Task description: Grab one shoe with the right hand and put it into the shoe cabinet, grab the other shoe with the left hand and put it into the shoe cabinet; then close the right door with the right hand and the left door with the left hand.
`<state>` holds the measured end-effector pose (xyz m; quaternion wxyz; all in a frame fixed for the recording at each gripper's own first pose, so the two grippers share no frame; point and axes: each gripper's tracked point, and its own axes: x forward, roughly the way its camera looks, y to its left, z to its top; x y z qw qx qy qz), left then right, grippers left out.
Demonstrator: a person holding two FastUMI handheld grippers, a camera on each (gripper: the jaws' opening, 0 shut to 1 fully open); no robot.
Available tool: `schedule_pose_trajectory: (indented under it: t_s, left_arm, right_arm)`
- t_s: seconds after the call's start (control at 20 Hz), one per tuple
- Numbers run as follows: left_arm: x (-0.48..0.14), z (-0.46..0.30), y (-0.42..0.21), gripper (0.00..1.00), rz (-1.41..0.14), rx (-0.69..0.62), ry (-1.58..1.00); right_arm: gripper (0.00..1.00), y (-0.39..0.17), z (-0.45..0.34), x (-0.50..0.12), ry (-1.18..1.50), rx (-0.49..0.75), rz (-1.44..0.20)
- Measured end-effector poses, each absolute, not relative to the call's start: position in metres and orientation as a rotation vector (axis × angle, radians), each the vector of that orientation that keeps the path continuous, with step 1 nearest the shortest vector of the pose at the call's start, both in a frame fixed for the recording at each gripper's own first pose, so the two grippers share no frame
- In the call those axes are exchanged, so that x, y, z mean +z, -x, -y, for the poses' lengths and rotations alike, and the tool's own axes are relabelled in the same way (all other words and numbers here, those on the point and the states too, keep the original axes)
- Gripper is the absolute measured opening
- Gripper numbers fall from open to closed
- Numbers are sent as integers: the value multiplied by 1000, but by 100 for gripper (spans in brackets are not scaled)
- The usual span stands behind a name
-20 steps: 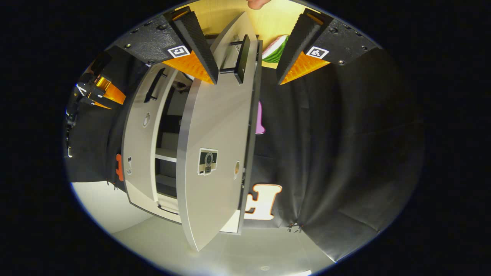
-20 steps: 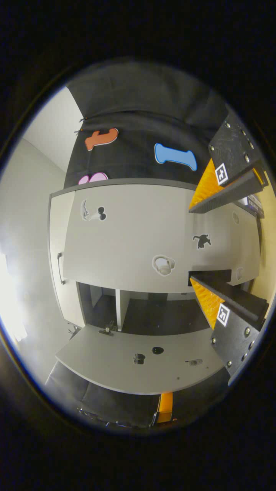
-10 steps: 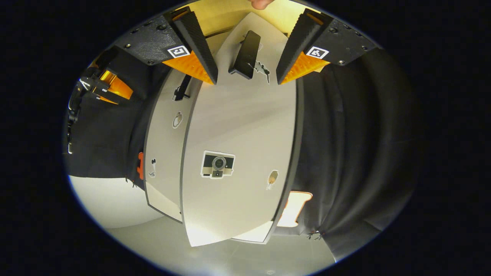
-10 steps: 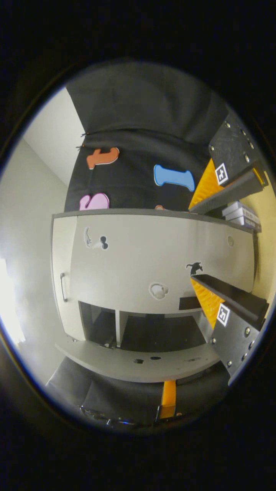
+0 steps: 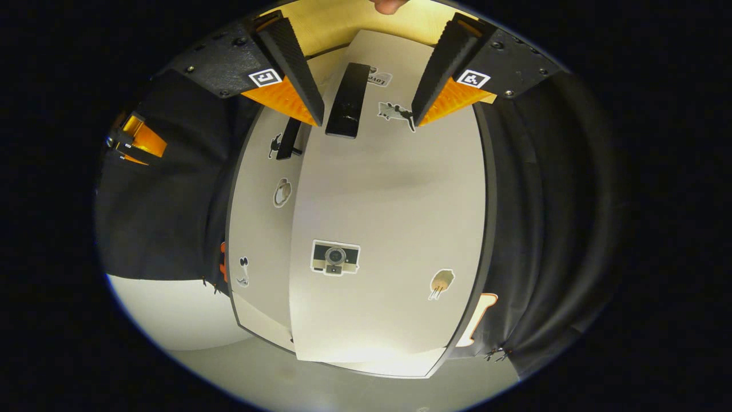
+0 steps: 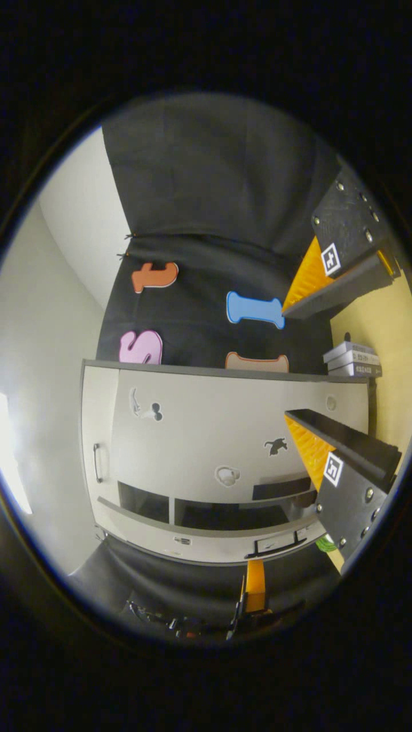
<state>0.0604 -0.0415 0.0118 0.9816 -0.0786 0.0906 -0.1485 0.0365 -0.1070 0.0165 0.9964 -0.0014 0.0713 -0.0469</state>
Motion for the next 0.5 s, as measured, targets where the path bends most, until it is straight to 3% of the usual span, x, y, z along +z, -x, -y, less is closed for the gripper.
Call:
schedule_pose_trajectory:
  t_s: [0.05,0.1,0.5]
  left_arm:
    - [11,42,-62,95,-180,-305,159]
    - [11,43,-63,91,-179,-314,162]
    - [31,61,-67,95,-128,-395,165]
  right_arm:
    - [96,-32,110,18,3,-108,-143]
    - [96,-28,113,19,1,-120,-145]
    - [98,1,104,29,-13,-165,-138]
